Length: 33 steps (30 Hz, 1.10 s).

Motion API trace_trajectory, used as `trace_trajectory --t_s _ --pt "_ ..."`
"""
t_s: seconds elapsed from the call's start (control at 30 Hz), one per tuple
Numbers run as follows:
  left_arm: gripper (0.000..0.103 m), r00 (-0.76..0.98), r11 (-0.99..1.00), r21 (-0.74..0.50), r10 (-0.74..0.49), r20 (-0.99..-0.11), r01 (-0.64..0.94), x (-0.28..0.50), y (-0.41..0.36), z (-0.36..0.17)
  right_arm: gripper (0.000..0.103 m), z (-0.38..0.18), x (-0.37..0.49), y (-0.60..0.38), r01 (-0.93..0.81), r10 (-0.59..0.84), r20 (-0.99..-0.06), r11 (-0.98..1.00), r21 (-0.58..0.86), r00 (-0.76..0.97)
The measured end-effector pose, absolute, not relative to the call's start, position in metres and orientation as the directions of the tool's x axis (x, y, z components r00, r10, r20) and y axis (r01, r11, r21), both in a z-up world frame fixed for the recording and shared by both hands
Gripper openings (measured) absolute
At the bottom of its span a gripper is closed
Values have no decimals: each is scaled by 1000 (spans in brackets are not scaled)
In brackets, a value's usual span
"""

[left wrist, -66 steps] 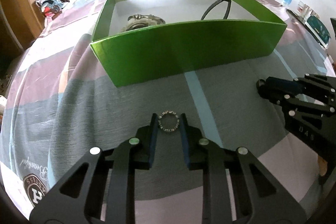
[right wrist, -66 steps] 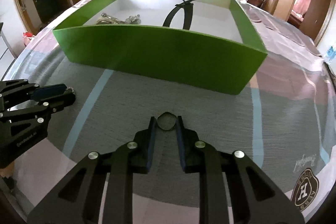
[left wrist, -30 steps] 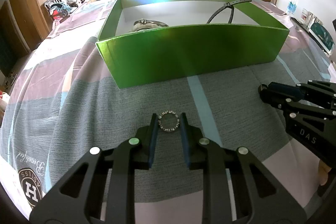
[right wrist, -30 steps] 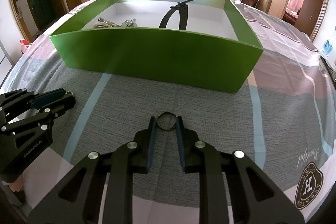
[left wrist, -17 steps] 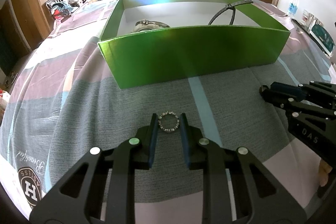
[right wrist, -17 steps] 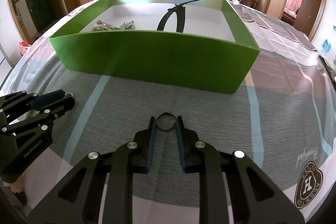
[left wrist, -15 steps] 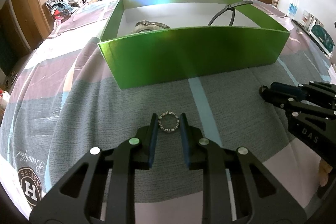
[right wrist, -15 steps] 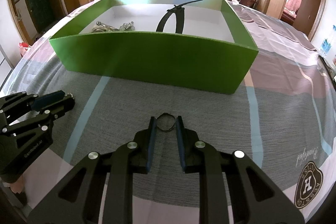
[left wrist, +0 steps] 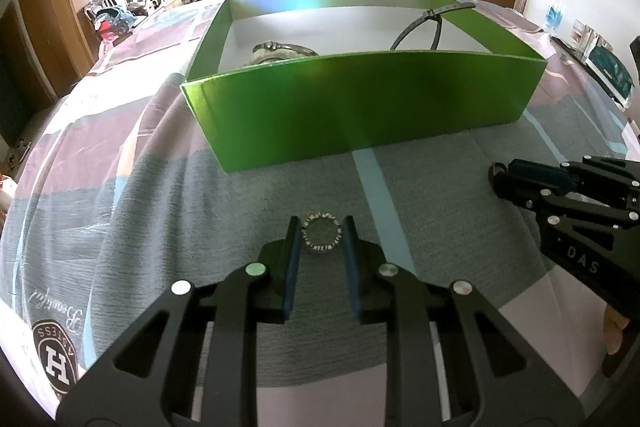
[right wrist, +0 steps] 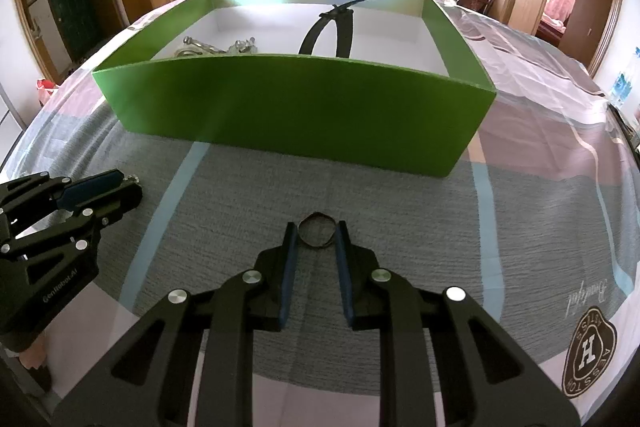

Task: Organize jewelry

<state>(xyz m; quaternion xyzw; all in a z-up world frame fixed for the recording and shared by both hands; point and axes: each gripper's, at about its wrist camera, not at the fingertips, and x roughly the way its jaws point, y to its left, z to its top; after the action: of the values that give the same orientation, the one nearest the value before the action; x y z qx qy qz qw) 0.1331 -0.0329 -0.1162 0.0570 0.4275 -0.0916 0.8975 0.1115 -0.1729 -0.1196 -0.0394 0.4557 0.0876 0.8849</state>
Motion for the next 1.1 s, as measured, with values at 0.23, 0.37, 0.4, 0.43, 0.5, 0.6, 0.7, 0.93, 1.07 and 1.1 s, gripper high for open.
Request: trace_trajectory --t_s 0.23,0.37,0.4,0.43,0.5,0.6,0.7,0.93,1.07,1.1 --pt "21 616 976 25 -116 -779 216 133 -34 -118 21 -120 112 -173 -191 119 -813 981 10 569" --pt "21 616 976 25 -115 -779 215 133 -35 -118 21 -120 112 -173 -191 119 -813 982 10 569" --pt "21 616 976 25 -115 -779 215 134 -35 -118 21 -120 112 -173 -191 119 -813 982 10 569" --pt "21 616 976 25 -116 -779 216 133 -34 -118 21 -120 112 -173 -191 119 -813 981 10 569" --pt "21 616 976 24 -118 -779 218 134 -35 -118 21 -120 112 -173 -191 119 -813 982 10 570" --pt "21 617 976 25 -117 -778 217 133 -35 -118 21 -119 112 -173 -191 121 -811 982 11 573" --pt "21 619 977 23 -117 -777 214 133 -35 -116 21 -117 110 -175 -190 124 -799 982 12 588" --pt "21 627 978 0 -133 -768 207 129 -24 -89 21 -87 98 -178 -215 174 -750 976 44 638" --pt "21 636 972 -53 -190 -748 227 136 -11 -53 21 -50 94 -188 -256 262 -711 959 119 653" --pt "21 646 971 -55 -197 -738 233 140 -9 -43 21 -43 95 -189 -260 262 -702 959 112 662"
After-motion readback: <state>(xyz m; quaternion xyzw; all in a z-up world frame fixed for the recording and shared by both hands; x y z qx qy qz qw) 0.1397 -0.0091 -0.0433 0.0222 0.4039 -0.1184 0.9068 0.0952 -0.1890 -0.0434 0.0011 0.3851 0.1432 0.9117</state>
